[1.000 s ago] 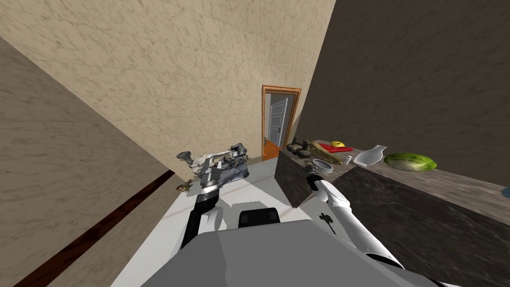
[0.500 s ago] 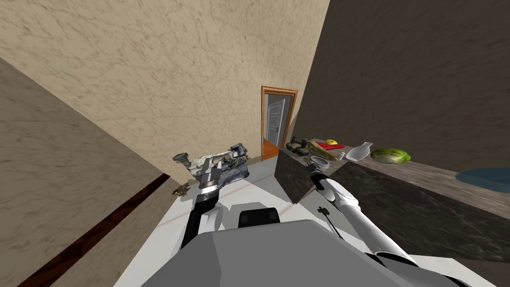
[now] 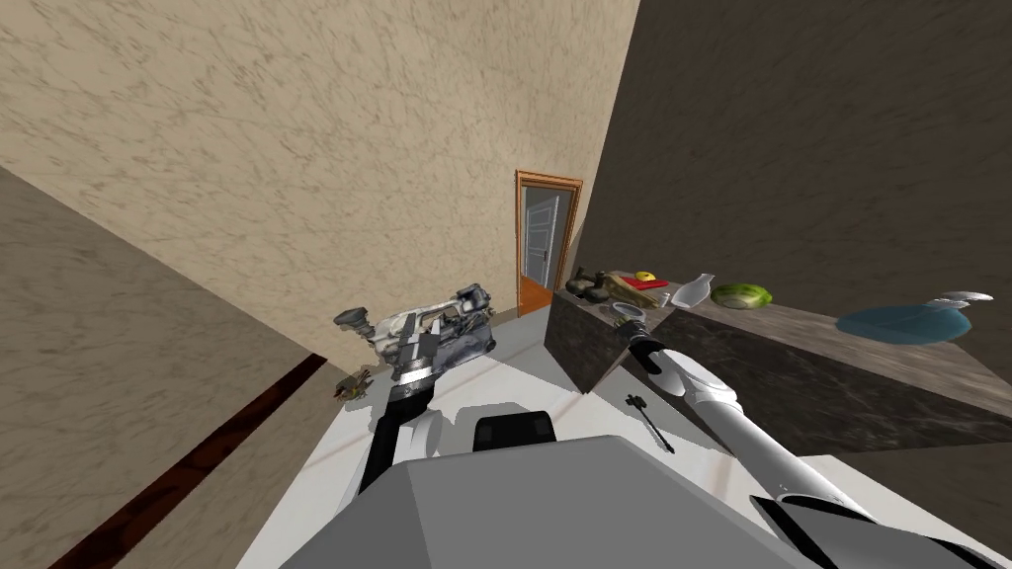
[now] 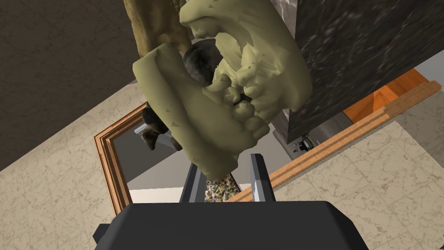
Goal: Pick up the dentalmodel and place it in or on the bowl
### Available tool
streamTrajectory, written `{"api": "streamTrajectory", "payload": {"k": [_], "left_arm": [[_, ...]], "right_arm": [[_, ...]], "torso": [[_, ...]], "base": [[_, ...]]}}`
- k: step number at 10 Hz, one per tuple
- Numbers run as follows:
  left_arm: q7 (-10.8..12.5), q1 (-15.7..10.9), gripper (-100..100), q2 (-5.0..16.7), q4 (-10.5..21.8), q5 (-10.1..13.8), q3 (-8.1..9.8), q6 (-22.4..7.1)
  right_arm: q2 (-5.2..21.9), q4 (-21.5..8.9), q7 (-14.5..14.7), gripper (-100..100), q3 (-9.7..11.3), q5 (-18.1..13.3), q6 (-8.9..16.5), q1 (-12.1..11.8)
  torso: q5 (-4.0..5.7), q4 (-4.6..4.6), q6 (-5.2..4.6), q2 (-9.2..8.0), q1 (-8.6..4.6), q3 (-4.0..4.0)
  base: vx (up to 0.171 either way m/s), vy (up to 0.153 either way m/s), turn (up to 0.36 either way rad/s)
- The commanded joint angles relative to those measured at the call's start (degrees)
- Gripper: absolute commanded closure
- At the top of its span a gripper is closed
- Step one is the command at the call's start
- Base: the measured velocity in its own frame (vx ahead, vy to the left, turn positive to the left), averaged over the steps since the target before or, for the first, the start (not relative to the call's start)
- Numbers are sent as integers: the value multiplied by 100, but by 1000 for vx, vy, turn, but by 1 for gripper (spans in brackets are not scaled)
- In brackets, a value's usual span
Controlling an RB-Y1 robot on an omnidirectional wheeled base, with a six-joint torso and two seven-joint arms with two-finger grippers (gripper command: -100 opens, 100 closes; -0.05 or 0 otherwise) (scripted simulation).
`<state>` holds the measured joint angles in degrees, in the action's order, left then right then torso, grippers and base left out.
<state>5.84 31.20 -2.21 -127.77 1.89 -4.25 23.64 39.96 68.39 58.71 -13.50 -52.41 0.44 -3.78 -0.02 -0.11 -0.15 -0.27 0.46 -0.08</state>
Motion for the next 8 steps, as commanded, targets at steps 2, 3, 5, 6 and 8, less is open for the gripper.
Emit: {"api": "streamTrajectory", "payload": {"k": [2, 3, 5, 6, 8], "left_arm": [[0, 0, 0, 0, 0, 0, 0, 0], [0, 0, 0, 1, 0, 0, 0, 0], [0, 0, 0, 1, 0, 0, 1, 0], [0, 0, 0, 1, 0, 0, 1, 0], [0, 0, 0, 2, 0, 0, 1, 0]], "right_arm": [[331, -145, -62, 100, 13, 168, -172, -4], [448, -198, -91, 100, 24, 228, -229, -3], [663, -288, -158, 100, 46, 337, -330, -9], [763, -325, -197, 100, 59, 387, -375, -17], [1040, -414, -333, 100, 115, 518, -484, -65]], "torso": [[1, 1, 1, 1, -9, 0], [1, 2, 4, 6, -19, 2], [3, 1, 5, 12, -30, 5], [3, 1, 6, 15, -34, 6], [4, 1, 10, 21, -51, 10]], "base": [[-38, 86, -66], [-20, 54, -33], [-17, 38, -13], [-10, 5, 28], [-5, -50, 101]]}}
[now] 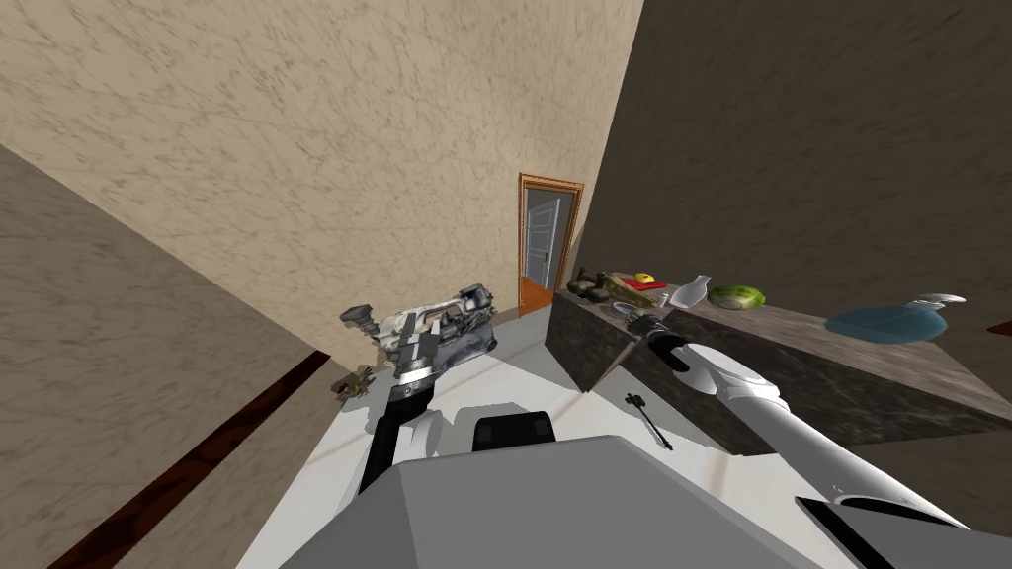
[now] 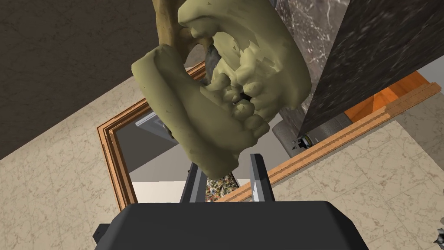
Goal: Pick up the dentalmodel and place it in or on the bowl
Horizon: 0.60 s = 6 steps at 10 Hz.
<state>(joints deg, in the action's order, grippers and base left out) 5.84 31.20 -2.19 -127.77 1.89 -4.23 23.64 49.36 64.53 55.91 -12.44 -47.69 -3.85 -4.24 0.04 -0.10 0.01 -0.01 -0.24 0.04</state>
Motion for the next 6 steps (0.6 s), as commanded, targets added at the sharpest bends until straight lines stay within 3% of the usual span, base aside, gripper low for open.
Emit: {"api": "streamTrajectory", "payload": {"k": [1, 3, 6], "left_arm": [[0, 0, 0, 0, 0, 0, 0, 0], [0, 0, 0, 1, 0, 0, 1, 0], [0, 0, 0, 2, 0, 0, 2, 0]], "right_arm": [[190, -53, -107, 100, 34, 85, -83, -43], [466, -119, -284, 100, 123, 195, -143, -133], [742, -175, -475, 100, 230, 291, -175, -242]], "torso": [[0, 0, 0, 0, 0, 0], [9, -1, -3, -2, -35, 0], [16, -2, -9, -1, -78, 0]], "base": [[-10, -131, 153], [-27, -184, 241], [-34, -241, 204]]}}
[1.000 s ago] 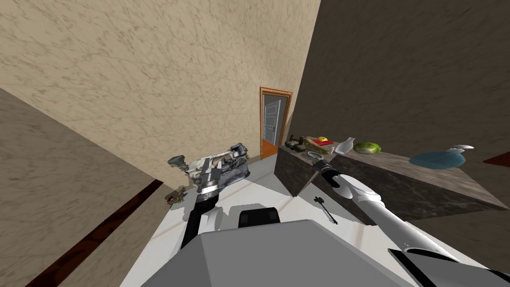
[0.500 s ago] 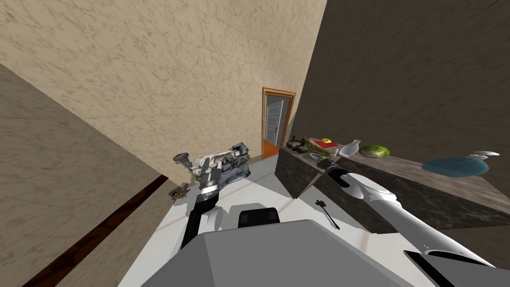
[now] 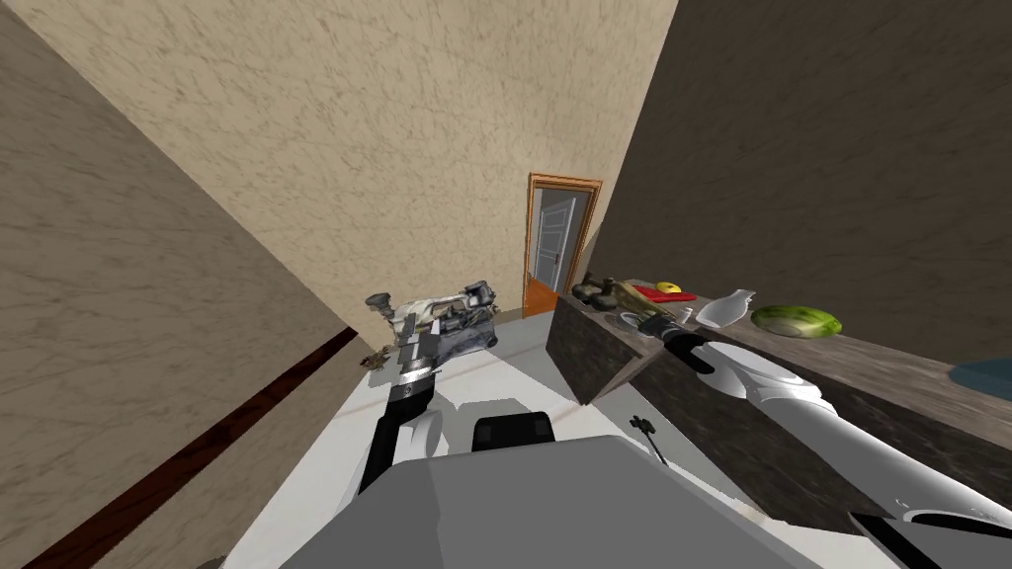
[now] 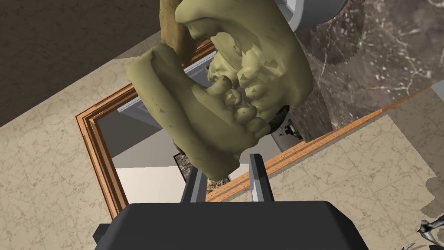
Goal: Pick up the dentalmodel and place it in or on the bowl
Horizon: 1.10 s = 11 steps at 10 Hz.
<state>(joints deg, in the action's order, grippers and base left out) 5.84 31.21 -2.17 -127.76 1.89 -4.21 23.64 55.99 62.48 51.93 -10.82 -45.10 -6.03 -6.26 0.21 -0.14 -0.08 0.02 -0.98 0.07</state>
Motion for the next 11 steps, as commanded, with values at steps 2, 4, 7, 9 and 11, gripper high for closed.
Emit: {"api": "streamTrajectory", "payload": {"k": [2, 4, 7, 9, 11], "left_arm": [[0, 0, 0, 0, 0, 0, 0, 0], [0, -1, 0, 0, 0, 0, 0, 0], [0, 1, 0, -1, 0, 0, 0, 0], [0, 1, 0, -2, 0, 0, -1, 0], [0, 1, 0, -2, 0, 0, -2, 0]], "right_arm": [[326, -13, -261, 100, 189, 109, 29, -150], [518, -41, -416, 100, 298, 165, 25, -244], [580, 10, -476, -100, 342, 187, 72, -285], [579, 8, -474, -100, 341, 187, 72, -285], [579, 8, -474, -100, 341, 187, 72, -286]], "torso": [[-3, -1, 12, 3, 20, 2], [-2, 0, 14, 1, -4, 1], [-8, -3, -1, 6, 48, 4], [-22, -6, 0, 20, 95, 12], [-24, -7, 1, 23, 103, 14]], "base": [[-42, -222, 300], [-64, -268, 294], [-49, -125, 120], [-2, -5, 1], [0, 0, 0]]}}
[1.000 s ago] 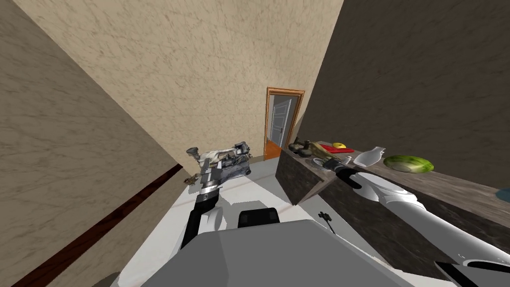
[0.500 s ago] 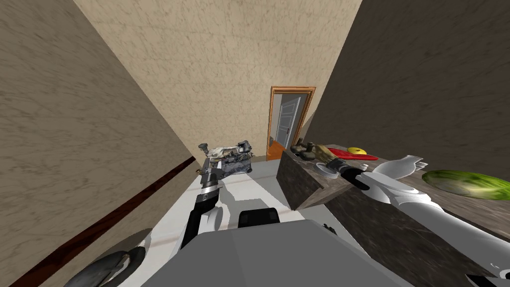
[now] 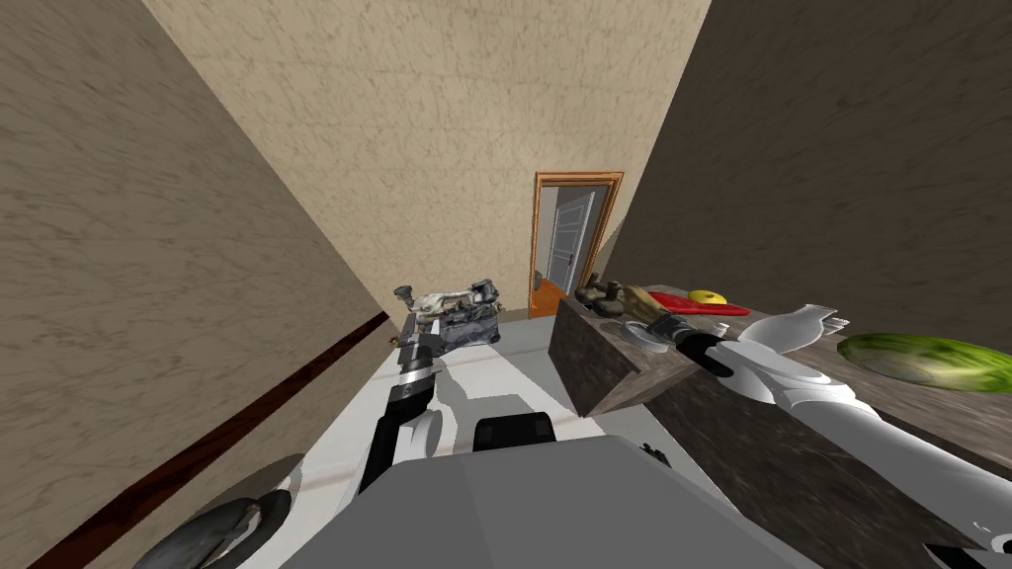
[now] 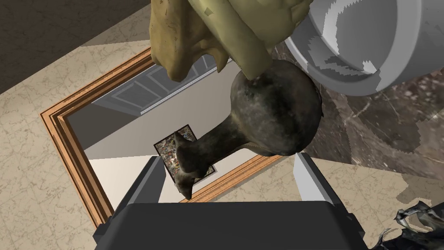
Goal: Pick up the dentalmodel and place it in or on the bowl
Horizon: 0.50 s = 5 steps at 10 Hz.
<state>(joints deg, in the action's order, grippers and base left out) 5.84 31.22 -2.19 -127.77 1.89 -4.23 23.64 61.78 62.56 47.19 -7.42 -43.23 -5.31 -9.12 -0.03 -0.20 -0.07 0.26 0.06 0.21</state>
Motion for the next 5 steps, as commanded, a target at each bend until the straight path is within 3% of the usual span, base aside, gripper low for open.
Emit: {"api": "streamTrajectory", "payload": {"k": [1, 2, 5], "left_arm": [[0, 0, 0, 0, 0, 0, 0, 0], [0, 0, 0, 0, 0, 0, 0, 0], [0, 2, 0, 0, 0, 0, 0, 0]], "right_arm": [[0, 0, 0, 0, 0, 0, 0, 0], [162, 25, -67, -100, -40, 65, -149, -55], [485, 74, -202, -100, -119, 194, -446, -164]], "torso": [[0, 0, 0, 0, 0, 0], [0, 0, 0, 0, 0, 0], [-7, -6, -3, 30, 28, 17]], "base": [[0, 0, 0], [46, 20, -136], [92, 69, -163]]}}
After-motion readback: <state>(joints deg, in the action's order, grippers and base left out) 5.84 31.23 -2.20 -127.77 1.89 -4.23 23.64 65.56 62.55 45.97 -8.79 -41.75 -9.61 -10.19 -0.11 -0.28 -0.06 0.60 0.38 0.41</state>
